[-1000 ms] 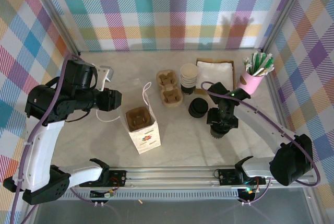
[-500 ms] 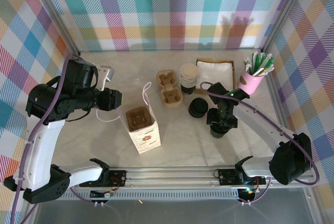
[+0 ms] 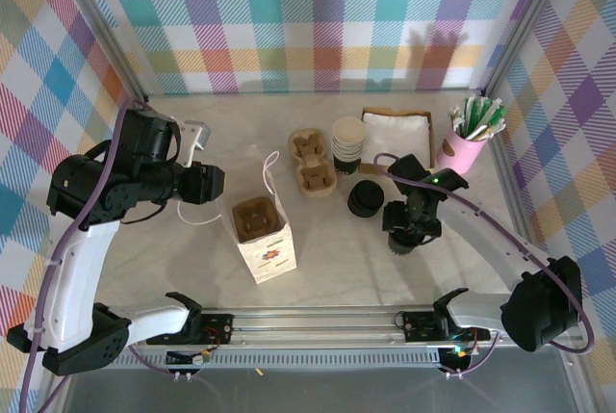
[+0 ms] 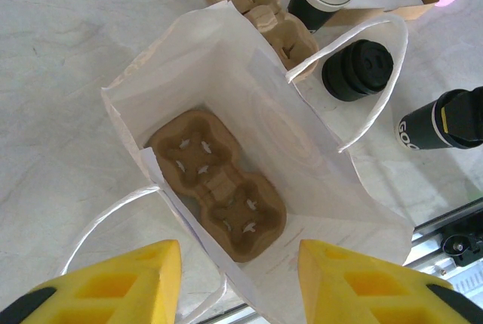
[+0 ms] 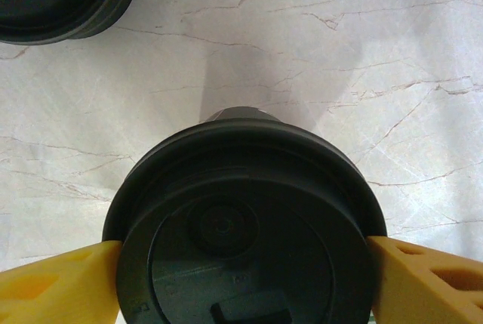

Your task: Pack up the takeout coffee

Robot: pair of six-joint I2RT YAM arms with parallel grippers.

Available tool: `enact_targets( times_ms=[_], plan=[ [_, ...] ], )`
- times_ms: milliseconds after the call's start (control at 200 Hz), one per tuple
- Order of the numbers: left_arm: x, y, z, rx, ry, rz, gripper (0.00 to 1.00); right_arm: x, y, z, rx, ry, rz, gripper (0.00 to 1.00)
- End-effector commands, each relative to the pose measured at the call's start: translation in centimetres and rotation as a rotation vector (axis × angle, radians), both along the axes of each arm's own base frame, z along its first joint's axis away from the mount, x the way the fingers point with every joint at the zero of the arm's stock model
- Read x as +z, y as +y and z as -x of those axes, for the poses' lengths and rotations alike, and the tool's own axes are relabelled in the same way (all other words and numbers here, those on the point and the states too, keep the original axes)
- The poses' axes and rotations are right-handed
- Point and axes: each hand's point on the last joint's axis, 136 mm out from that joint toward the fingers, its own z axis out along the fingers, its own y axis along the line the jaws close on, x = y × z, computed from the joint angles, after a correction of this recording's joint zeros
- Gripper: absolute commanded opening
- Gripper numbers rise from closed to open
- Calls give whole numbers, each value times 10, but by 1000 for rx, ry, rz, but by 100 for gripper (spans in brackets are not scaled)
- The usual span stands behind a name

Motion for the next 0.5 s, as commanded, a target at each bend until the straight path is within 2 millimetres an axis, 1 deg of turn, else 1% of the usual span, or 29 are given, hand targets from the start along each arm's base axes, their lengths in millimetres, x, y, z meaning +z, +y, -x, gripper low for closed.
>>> enact_targets(
  times_ms=[0, 270, 325, 495],
  plan=[
    [5, 3, 2, -1, -17, -4, 45, -18, 0, 27, 28, 135, -25, 82],
    [6, 3, 1, 0, -20, 0, 45, -20, 3, 25, 80, 164, -43, 82],
    [6, 3, 2, 2, -20, 1, 45, -18, 4, 25, 91, 165, -44, 84],
    [6, 5, 3, 8, -21, 0, 45, -12, 7, 20, 112, 153, -57, 84]
  ],
)
